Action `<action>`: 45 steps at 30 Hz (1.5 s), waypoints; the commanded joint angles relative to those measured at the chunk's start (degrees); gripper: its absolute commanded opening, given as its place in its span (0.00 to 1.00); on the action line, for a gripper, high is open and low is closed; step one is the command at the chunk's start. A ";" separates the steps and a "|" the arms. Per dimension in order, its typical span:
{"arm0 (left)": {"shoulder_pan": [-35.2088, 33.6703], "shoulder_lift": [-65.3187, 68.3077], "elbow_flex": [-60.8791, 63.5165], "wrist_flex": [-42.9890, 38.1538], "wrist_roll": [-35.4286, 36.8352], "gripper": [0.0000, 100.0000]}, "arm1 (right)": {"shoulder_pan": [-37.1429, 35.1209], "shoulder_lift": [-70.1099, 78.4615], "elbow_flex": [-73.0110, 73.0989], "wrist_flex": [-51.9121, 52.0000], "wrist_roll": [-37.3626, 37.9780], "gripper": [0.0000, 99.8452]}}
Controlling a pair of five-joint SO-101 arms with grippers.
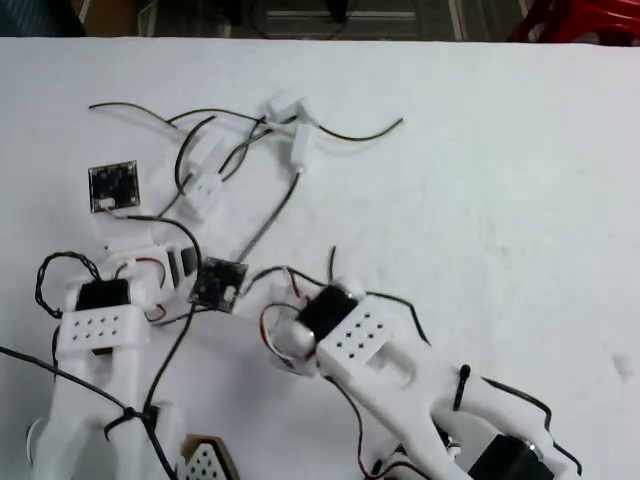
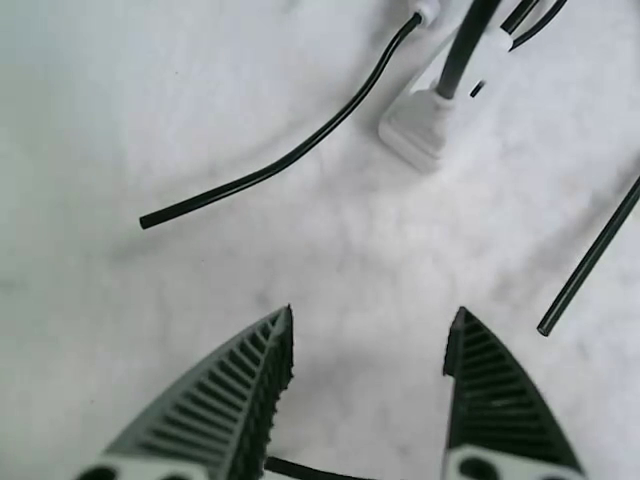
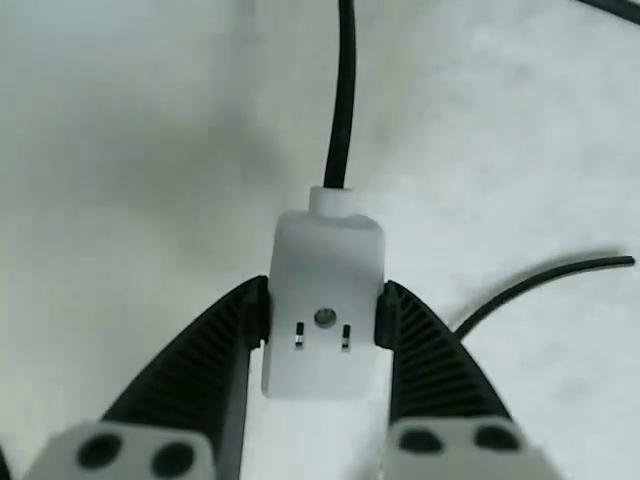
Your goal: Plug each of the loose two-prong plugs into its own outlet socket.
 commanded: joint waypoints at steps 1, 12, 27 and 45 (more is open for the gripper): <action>-0.66 -1.89 -0.35 -1.05 0.09 0.25 | 0.66 -0.22 6.42 -11.03 0.62 0.04; -0.40 -1.89 -0.35 -1.05 0.09 0.25 | 14.99 -0.31 8.26 -13.85 2.46 0.27; -0.31 -1.71 0.00 -2.46 0.09 0.25 | 30.20 -0.31 2.99 -20.35 13.54 0.27; -0.31 -1.63 0.00 -2.55 0.09 0.25 | 17.89 -0.04 -3.87 -2.24 23.21 0.27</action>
